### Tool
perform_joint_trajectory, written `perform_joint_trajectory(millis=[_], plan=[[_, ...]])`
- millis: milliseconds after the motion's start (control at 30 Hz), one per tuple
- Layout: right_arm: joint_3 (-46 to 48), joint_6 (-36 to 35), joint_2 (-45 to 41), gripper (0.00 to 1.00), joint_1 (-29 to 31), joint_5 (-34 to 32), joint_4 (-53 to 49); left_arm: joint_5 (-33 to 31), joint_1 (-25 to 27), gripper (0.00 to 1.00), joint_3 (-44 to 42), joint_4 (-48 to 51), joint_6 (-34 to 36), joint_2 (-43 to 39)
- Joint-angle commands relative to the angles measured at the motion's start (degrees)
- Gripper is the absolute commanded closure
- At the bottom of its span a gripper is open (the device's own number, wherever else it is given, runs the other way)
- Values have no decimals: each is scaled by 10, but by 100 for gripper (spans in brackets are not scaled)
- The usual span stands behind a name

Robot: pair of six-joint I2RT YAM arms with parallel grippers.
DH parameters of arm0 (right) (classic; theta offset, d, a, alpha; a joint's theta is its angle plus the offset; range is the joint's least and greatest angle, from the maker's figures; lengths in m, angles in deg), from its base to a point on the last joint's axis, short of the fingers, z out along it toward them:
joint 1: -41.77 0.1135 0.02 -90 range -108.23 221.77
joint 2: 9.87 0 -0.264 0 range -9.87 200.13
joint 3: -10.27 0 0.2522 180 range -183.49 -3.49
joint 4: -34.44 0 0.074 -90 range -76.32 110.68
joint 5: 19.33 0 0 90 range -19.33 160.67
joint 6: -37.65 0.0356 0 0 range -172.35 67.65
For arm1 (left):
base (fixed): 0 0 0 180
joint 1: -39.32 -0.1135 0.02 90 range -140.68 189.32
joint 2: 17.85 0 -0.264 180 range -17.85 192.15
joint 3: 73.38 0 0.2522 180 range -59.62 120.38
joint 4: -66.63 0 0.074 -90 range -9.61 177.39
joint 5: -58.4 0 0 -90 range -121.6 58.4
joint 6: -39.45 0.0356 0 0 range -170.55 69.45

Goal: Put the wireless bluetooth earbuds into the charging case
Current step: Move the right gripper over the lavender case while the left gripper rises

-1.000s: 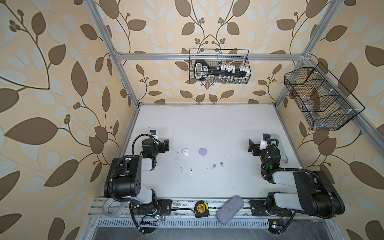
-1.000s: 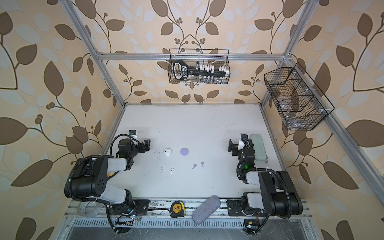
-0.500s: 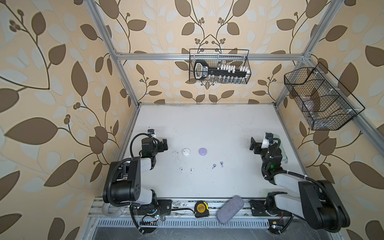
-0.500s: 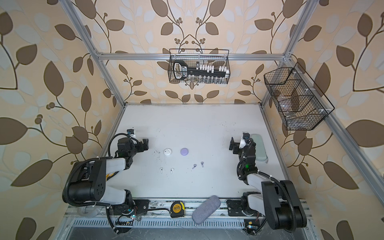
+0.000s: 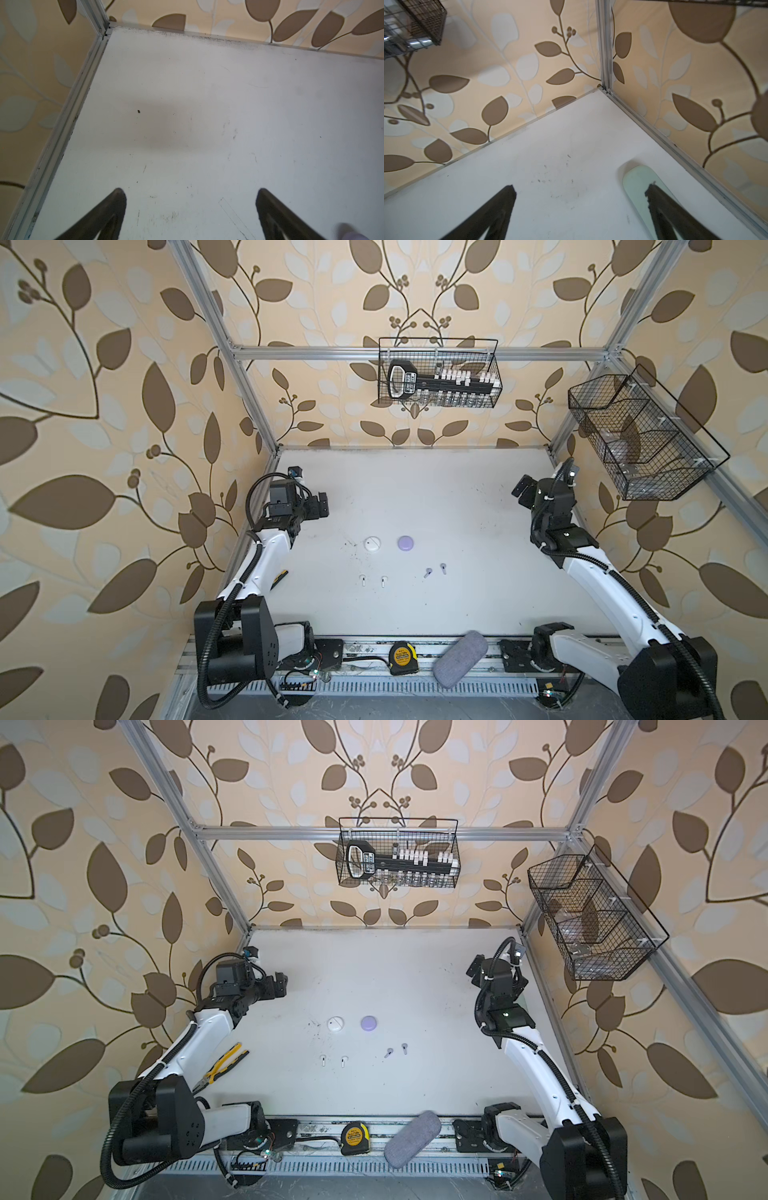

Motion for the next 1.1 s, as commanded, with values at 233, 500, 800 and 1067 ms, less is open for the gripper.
perform_joint_trajectory(millis=[233, 500, 800, 1067], plan=[[-93, -6, 88, 0, 252, 13, -163, 210, 1, 1, 82, 220, 65, -28], [-168, 83, 211, 0, 354, 73, -192, 350, 1, 1, 20, 161, 92, -38], [-199, 132, 316, 3, 392, 114, -179, 406, 2, 1, -89, -51, 30, -35], [-196, 156, 360, 6, 402, 128, -154, 428, 1, 1, -202, -281, -46, -39]])
